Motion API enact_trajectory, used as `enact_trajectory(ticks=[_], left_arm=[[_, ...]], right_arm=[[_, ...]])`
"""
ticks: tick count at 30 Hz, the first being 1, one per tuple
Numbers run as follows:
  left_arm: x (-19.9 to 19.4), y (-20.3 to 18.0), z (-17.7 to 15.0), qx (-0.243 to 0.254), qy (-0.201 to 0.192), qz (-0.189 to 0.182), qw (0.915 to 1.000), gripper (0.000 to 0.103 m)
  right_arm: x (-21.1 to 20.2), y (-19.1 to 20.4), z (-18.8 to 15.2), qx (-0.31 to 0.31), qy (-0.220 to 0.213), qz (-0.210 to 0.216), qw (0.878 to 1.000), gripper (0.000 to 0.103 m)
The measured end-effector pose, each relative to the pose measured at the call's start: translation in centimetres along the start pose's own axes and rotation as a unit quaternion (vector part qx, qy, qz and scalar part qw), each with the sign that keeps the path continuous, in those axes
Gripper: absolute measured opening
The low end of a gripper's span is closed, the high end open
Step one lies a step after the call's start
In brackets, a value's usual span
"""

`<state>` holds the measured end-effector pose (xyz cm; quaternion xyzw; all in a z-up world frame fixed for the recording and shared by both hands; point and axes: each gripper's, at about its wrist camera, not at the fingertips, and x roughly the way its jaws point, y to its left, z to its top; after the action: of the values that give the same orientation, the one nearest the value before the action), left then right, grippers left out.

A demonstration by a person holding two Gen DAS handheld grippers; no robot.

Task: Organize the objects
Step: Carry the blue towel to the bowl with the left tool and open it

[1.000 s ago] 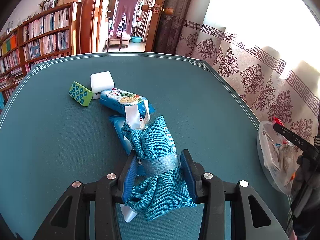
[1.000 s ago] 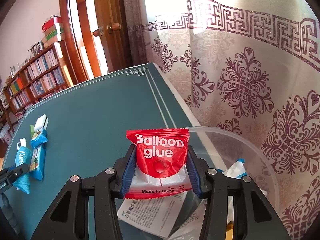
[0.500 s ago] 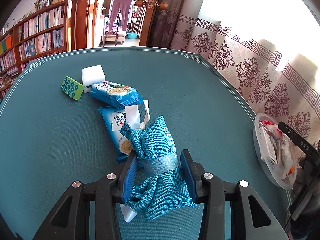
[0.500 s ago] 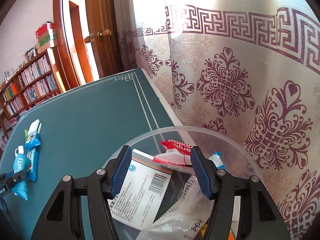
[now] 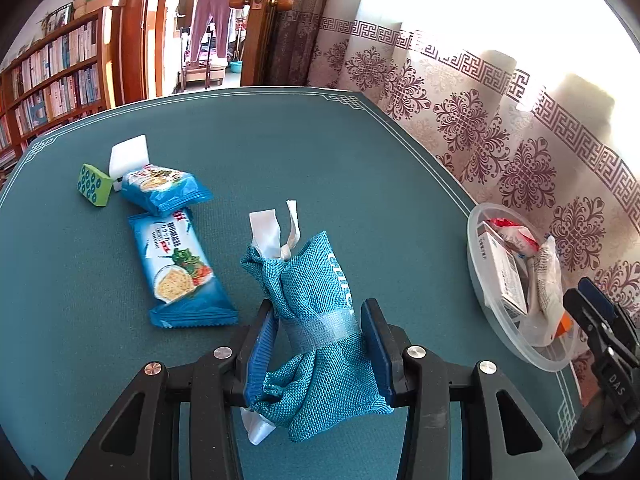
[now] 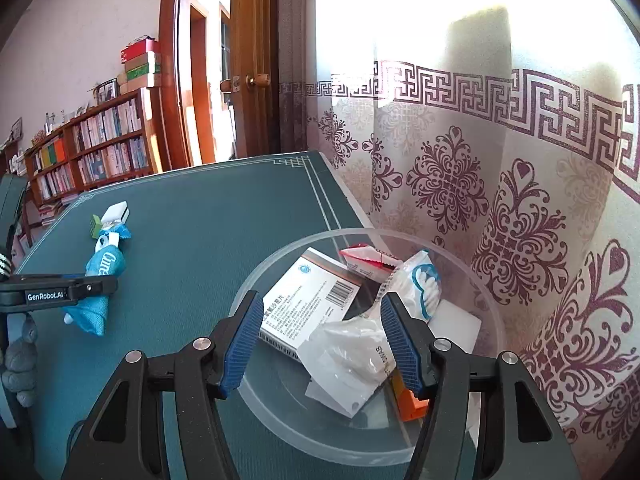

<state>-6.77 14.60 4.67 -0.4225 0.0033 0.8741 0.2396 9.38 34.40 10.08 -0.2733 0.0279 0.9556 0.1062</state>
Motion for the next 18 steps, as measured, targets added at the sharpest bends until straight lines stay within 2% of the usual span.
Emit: enact_trajectory(ticks=[6,18], left_arm=[[-0.4,-4.2,0.7,0.038,0.000,-0.018,0.9991,0.046],[0.6,-13.2,2.2,0.114,0.009,-0.074,0.9907,0.046]], right_arm=[[-1.3,-0.7,-1.3,-0.021,-0.011,0.001,1.000,0.063],[-2.4,-3.4,-1.9,0.008,-0.017,0.020,1.000,0.063]])
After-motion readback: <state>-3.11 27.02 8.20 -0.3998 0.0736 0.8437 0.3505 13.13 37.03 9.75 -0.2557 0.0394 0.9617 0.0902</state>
